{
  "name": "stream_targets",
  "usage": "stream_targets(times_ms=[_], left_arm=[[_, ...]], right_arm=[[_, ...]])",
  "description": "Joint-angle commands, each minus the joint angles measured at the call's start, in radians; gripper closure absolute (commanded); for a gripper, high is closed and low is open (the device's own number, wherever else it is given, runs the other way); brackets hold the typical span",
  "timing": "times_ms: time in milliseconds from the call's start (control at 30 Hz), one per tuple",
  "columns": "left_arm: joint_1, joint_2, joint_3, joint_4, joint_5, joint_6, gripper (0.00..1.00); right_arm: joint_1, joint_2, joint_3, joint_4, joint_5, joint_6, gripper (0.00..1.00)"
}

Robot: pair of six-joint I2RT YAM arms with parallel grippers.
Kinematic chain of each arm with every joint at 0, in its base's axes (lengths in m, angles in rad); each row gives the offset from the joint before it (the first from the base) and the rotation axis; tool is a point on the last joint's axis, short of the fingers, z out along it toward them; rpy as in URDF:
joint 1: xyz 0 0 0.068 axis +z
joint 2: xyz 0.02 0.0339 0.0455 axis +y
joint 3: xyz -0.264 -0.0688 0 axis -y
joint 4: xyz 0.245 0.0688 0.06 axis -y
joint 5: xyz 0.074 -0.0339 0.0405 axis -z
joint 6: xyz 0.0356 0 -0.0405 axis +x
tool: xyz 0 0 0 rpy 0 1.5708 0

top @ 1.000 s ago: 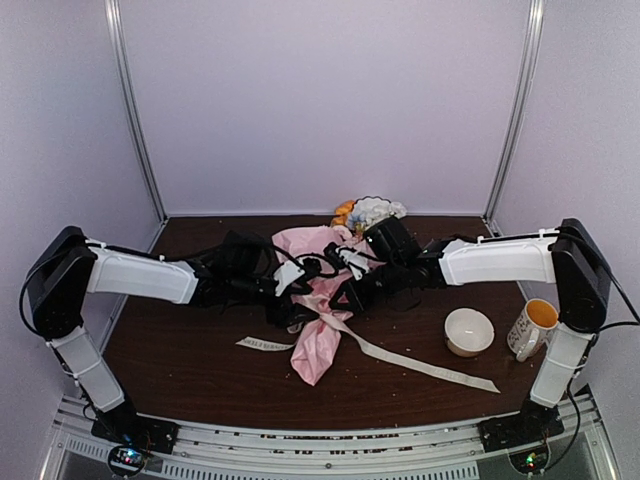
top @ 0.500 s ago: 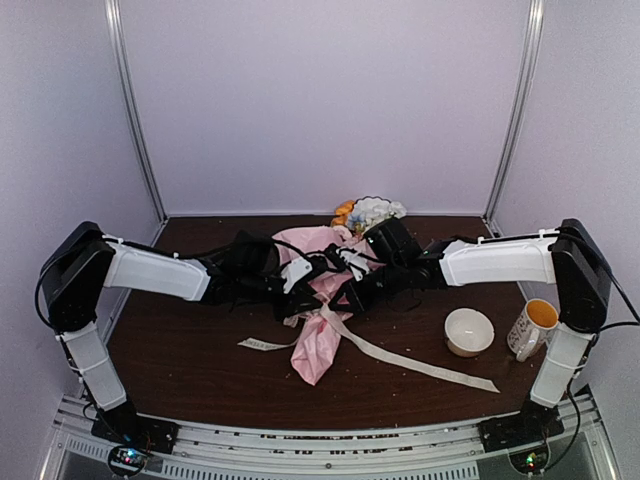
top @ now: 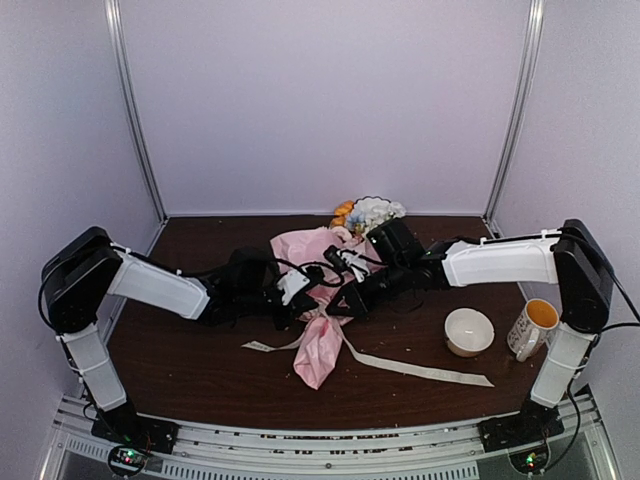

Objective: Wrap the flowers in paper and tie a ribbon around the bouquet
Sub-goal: Cross the half-tied ribbon over the folded bouquet.

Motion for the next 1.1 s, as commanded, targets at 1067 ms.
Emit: stream_targets(times_ms=[1067], left_arm=[[-0.056, -0.064, -0.086, 0.19, -0.164, 0.037, 1.0]], right_arm=[[-0.023, 0.156, 0.108, 0.09, -0.11, 0.05, 0.74]])
